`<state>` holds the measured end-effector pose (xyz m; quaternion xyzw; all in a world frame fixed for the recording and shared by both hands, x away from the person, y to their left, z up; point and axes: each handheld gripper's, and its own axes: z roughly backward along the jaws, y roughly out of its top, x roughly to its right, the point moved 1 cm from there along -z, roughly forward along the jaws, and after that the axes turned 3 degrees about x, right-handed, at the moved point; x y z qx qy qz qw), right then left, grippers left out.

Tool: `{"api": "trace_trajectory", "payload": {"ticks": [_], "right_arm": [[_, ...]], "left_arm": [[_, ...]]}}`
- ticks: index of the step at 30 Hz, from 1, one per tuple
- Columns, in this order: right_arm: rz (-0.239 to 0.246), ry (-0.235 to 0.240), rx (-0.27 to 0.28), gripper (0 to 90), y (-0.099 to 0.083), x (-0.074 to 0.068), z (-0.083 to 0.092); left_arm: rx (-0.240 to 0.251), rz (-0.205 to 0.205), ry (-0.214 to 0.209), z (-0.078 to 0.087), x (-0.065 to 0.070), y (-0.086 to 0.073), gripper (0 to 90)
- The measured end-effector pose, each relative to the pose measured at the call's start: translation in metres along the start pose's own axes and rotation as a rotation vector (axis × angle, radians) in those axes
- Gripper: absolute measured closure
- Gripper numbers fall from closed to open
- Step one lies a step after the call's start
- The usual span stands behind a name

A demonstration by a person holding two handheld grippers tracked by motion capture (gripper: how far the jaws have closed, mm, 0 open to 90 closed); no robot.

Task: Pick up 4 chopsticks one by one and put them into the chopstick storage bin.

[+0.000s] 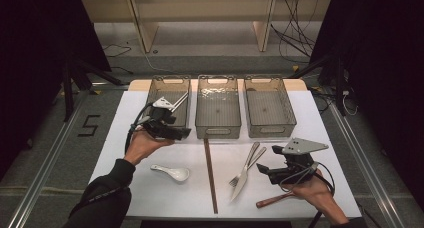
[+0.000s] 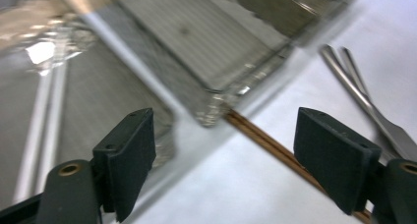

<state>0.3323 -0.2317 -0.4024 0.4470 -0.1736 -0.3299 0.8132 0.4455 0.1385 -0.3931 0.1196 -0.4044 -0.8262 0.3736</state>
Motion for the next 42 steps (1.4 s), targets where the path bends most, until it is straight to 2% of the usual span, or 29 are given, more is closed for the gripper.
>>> {"api": "trace_trajectory", "payload": {"ticks": [1,2,4,6,11,17,21,25,26,32,35,42], "right_arm": [[-0.001,0.000,0.000,22.3,0.000,0.000,0.000],[0.001,0.001,0.000,22.3,0.000,0.000,0.000],[0.000,0.000,0.002,22.3,0.000,0.000,0.000],[0.004,0.001,0.001,22.3,0.000,0.000,0.000],[0.003,0.002,-0.001,22.3,0.000,-0.001,-0.001],[0.010,0.004,-0.006,22.4,0.000,-0.002,-0.001],[0.010,0.004,-0.007,22.4,0.000,-0.001,-0.001],[0.013,0.005,-0.007,22.5,0.000,-0.001,-0.001],[0.013,0.005,-0.008,22.5,0.000,-0.002,-0.002],[0.015,0.005,-0.008,22.6,0.000,-0.002,-0.002],[0.015,0.005,-0.008,22.6,0.000,-0.002,-0.002],[0.019,0.005,-0.012,22.6,-0.001,-0.002,-0.002]], "left_arm": [[0.000,0.000,0.000,0.000,0.000,0.000,22.3],[-0.022,-0.024,-0.018,-0.006,0.009,-0.001,21.6],[-0.031,-0.037,-0.033,-0.011,0.017,-0.002,21.3],[-0.036,-0.048,-0.038,-0.014,0.020,-0.002,21.4],[-0.067,-0.105,-0.066,-0.027,0.036,-0.002,26.5],[-0.091,-0.127,-0.085,-0.043,0.047,-0.006,32.3],[-0.102,-0.130,-0.099,-0.049,0.050,-0.008,42.1],[-0.139,-0.165,-0.102,-0.056,0.055,-0.010,57.0],[-0.142,-0.160,-0.104,-0.057,0.057,-0.010,61.1],[-0.179,-0.193,-0.102,-0.068,0.061,-0.013,82.6],[-0.185,-0.199,-0.107,-0.071,0.061,-0.014,88.5],[-0.196,-0.206,-0.107,-0.080,0.061,-0.015,88.8]]}}
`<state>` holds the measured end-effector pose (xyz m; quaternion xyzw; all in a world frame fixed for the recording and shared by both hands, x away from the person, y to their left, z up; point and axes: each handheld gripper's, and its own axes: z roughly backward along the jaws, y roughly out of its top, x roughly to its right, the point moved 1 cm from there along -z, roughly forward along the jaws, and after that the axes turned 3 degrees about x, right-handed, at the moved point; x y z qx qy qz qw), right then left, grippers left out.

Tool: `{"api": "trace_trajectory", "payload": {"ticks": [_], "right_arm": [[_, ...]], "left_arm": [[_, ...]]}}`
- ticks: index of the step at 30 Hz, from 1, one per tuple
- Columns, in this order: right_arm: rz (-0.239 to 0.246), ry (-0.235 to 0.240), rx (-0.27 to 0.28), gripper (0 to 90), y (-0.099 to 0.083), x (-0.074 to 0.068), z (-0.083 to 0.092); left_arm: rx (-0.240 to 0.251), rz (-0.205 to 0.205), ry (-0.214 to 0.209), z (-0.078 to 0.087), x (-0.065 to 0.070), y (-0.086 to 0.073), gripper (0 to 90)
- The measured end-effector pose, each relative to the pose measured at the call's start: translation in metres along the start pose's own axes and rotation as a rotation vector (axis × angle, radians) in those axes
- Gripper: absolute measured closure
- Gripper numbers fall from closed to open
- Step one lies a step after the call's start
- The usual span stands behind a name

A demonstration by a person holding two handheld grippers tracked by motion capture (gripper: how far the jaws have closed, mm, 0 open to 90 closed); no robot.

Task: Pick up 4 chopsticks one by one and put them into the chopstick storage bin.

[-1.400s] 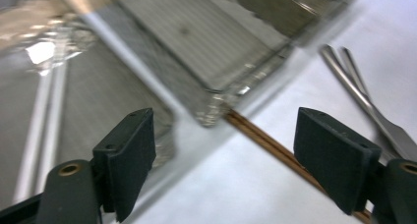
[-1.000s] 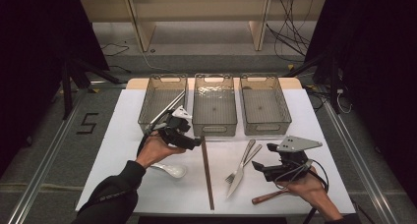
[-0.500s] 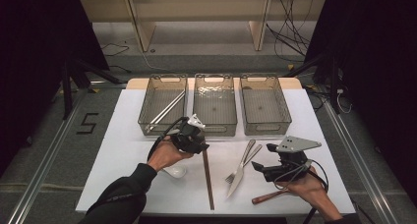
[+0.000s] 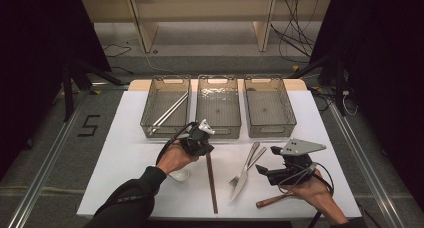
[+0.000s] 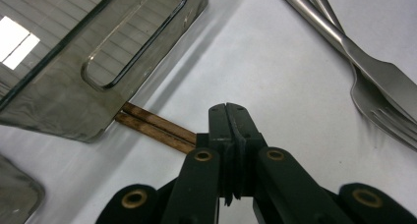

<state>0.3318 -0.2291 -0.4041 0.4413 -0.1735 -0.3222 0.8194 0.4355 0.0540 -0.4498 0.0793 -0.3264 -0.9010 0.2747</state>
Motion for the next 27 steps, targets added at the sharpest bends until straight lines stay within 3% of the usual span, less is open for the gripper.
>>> {"api": "trace_trajectory", "payload": {"ticks": [27], "right_arm": [[0.005,0.005,-0.002,22.6,0.000,0.000,0.000]], "left_arm": [[-0.088,-0.016,0.007,-0.032,-0.005,-0.006,88.9]]}}
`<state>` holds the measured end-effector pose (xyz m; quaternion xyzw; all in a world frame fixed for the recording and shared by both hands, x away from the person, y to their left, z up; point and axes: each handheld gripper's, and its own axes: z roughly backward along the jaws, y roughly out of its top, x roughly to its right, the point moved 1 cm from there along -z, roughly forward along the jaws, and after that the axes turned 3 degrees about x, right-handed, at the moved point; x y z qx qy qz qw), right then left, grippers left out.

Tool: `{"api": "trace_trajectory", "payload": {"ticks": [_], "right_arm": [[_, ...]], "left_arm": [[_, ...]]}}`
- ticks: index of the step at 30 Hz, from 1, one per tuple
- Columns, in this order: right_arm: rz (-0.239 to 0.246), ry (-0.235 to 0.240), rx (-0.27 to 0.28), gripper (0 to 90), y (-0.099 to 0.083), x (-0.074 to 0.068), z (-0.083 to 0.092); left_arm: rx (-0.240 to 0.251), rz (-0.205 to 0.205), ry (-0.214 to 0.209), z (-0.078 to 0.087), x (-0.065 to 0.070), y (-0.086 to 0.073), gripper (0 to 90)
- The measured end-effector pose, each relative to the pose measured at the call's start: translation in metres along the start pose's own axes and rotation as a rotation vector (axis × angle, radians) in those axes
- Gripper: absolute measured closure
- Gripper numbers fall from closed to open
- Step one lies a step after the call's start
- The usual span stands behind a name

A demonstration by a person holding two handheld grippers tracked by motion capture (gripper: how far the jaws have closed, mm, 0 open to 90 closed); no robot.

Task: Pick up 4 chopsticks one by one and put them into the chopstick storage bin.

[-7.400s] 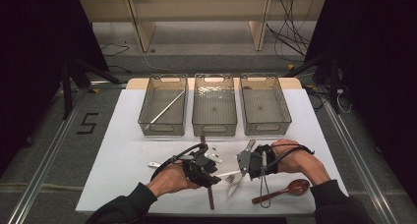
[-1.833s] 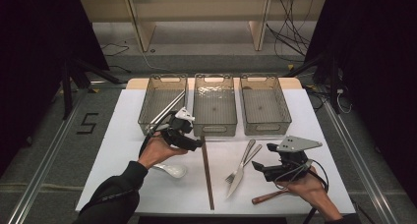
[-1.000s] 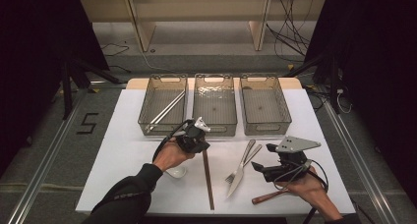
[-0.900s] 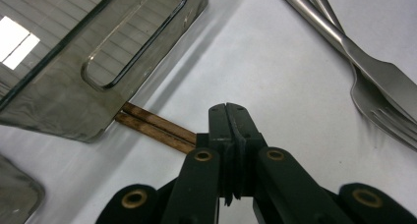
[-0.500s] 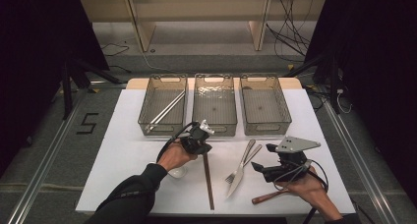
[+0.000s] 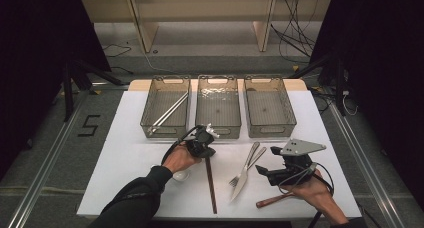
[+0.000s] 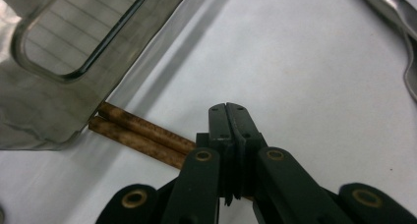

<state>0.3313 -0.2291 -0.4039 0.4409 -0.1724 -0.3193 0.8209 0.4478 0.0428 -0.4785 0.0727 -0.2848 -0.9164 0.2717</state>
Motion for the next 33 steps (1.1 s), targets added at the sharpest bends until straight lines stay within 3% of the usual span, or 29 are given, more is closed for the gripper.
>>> {"api": "trace_trajectory", "payload": {"ticks": [9,16,21,25,33], "right_arm": [[0.001,0.000,0.002,22.6,0.000,0.000,0.001],[-0.001,-0.002,0.006,22.6,0.001,0.000,0.001],[0.002,0.000,0.005,22.6,0.001,0.000,0.001],[0.001,-0.001,0.006,22.7,0.001,0.000,0.001],[0.000,0.001,0.006,22.7,0.001,0.000,0.001]], "left_arm": [[-0.025,0.023,-0.011,0.003,-0.005,-0.003,88.9],[-0.073,0.015,0.009,0.008,-0.010,-0.007,88.9],[-0.079,0.034,0.008,0.011,-0.015,-0.011,88.8],[-0.085,0.027,0.014,0.011,-0.015,-0.010,88.7],[-0.087,-0.011,-0.016,0.024,-0.018,-0.011,78.5]]}}
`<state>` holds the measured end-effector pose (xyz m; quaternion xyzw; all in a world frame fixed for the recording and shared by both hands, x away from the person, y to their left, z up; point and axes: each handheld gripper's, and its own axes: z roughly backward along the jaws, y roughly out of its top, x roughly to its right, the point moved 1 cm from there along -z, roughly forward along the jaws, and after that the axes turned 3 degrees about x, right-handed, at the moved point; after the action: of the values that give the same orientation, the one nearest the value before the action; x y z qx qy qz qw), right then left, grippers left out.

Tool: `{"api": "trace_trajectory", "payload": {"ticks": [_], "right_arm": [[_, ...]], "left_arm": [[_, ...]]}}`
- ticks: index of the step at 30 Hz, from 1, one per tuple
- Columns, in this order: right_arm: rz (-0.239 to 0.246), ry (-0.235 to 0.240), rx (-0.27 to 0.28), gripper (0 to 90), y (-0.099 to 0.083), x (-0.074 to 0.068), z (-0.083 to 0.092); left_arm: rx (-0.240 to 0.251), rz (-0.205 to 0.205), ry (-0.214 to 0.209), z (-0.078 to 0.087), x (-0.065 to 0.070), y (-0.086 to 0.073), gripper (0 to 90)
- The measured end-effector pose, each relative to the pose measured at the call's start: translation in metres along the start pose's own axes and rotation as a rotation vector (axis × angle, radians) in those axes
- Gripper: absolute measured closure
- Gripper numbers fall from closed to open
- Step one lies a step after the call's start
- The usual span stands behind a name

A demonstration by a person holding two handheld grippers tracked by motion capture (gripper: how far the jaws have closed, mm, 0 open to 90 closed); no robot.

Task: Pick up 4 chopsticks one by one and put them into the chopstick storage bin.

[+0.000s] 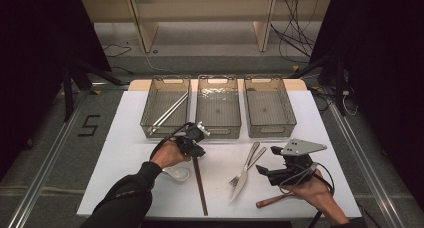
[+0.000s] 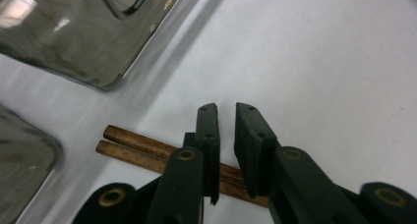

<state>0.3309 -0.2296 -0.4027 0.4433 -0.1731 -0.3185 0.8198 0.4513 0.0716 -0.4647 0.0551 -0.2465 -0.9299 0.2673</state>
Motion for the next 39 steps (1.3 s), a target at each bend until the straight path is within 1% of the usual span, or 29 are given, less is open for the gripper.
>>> {"api": "trace_trajectory", "payload": {"ticks": [1,2,3,4,5,7,8,9,11,12,13,14,15,17,18,19,20,22,24,25,27,28,32,35,36,39], "right_arm": [[0.000,0.000,0.000,22.7,0.000,0.000,0.000],[0.000,0.001,0.000,22.7,0.000,0.000,0.000],[0.001,0.000,0.000,22.7,0.000,0.000,0.000],[0.001,0.001,0.000,22.7,0.000,0.000,0.000],[0.004,0.001,0.000,22.7,0.000,0.000,0.000],[0.003,0.002,-0.001,22.7,0.000,0.000,0.000],[0.003,0.002,-0.001,22.7,0.000,0.000,0.000],[0.002,0.003,-0.001,22.7,0.000,0.000,0.000],[0.005,0.003,0.000,22.7,0.000,0.000,0.000],[0.006,0.004,0.001,22.7,0.000,0.000,0.000],[0.004,0.004,-0.001,22.7,0.000,0.000,0.000],[0.006,0.005,0.000,22.7,0.000,0.000,0.000],[0.006,0.005,-0.001,22.7,0.000,0.000,-0.001],[0.006,0.007,-0.001,22.7,0.000,-0.001,-0.001],[0.007,0.008,-0.002,22.7,0.000,-0.001,-0.001],[0.007,0.008,-0.002,22.7,0.000,-0.001,-0.001],[0.008,0.009,-0.002,22.7,0.000,-0.001,-0.001],[0.008,0.009,-0.001,22.7,0.000,-0.001,0.000],[0.006,0.010,0.000,22.7,0.000,-0.001,0.000],[0.006,0.010,0.000,22.7,0.000,-0.001,0.000],[0.009,0.011,-0.002,22.8,0.000,-0.001,0.000],[0.010,0.011,-0.002,22.8,0.000,-0.001,0.000],[0.010,0.012,-0.002,22.9,0.000,-0.001,0.000],[0.010,0.013,-0.003,23.0,0.000,-0.001,0.000],[0.009,0.013,-0.003,23.0,0.000,-0.001,-0.001],[0.009,0.014,-0.002,23.0,0.000,-0.001,-0.001]], "left_arm": [[-0.003,-0.011,0.001,0.003,-0.001,0.000,77.0],[0.004,-0.011,-0.003,0.005,-0.001,0.000,74.5],[0.003,-0.022,-0.011,0.007,-0.002,0.000,71.6],[0.003,-0.040,-0.026,0.010,-0.002,-0.001,68.7],[-0.005,-0.066,-0.035,0.013,-0.002,-0.001,64.9],[-0.014,-0.102,-0.045,0.018,-0.002,-0.003,58.3],[-0.014,-0.102,-0.045,0.018,-0.002,-0.003,55.2],[-0.016,-0.123,-0.050,0.020,-0.002,-0.004,50.8],[-0.031,-0.186,-0.073,0.027,-0.003,-0.006,46.0],[-0.035,-0.201,-0.075,0.028,-0.003,-0.007,43.8],[-0.035,-0.201,-0.075,0.028,-0.003,-0.007,41.2],[-0.042,-0.236,-0.086,0.030,-0.002,-0.008,38.6],[-0.042,-0.236,-0.086,0.030,-0.002,-0.008,37.5],[-0.046,-0.273,-0.109,0.031,-0.001,-0.009,36.8],[-0.059,-0.299,-0.126,0.031,0.001,-0.011,36.6],[-0.060,-0.309,-0.136,0.030,0.002,-0.011,36.3],[-0.073,-0.324,-0.147,0.029,0.002,-0.012,36.3],[-0.087,-0.339,-0.152,0.027,0.005,-0.014,35.8],[-0.098,-0.361,-0.167,0.026,0.007,-0.014,34.5],[-0.098,-0.361,-0.167,0.026,0.007,-0.014,34.0],[-0.120,-0.388,-0.178,0.022,0.011,-0.014,33.0],[-0.117,-0.382,-0.181,0.021,0.012,-0.014,32.8],[-0.130,-0.397,-0.188,0.016,0.013,-0.015,30.9],[-0.127,-0.401,-0.194,0.015,0.014,-0.015,29.4],[-0.132,-0.417,-0.199,0.013,0.015,-0.015,29.3],[-0.146,-0.430,-0.201,0.010,0.017,-0.015,28.6]]}}
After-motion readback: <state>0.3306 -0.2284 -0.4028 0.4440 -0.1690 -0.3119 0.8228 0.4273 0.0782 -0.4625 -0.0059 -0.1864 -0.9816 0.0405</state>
